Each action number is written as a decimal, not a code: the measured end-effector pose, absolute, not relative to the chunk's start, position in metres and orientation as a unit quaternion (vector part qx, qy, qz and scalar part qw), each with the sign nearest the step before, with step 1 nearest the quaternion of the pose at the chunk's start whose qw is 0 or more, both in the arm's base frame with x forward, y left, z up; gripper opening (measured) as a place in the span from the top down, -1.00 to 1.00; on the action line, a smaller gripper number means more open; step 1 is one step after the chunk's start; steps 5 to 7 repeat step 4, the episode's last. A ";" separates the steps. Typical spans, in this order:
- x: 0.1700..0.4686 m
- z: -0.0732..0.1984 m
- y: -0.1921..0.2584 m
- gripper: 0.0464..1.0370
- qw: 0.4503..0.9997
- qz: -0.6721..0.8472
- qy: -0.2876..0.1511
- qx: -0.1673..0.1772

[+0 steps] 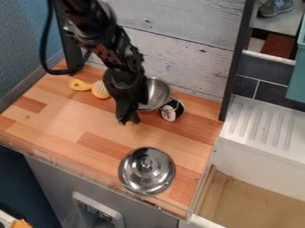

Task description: Move the silver pot platen up next to the brush and sponge

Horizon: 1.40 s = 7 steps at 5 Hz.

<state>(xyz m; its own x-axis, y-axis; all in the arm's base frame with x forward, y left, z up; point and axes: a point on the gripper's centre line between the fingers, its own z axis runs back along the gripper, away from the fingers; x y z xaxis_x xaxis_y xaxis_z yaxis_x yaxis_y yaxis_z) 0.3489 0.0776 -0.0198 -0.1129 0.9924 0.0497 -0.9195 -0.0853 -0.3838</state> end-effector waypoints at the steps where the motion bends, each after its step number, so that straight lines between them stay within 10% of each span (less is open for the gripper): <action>1: 0.346 -0.004 0.076 -0.95 0.659 0.721 -0.171 -0.129; 7: 0.340 0.028 0.079 -0.93 0.665 0.707 -0.193 -0.141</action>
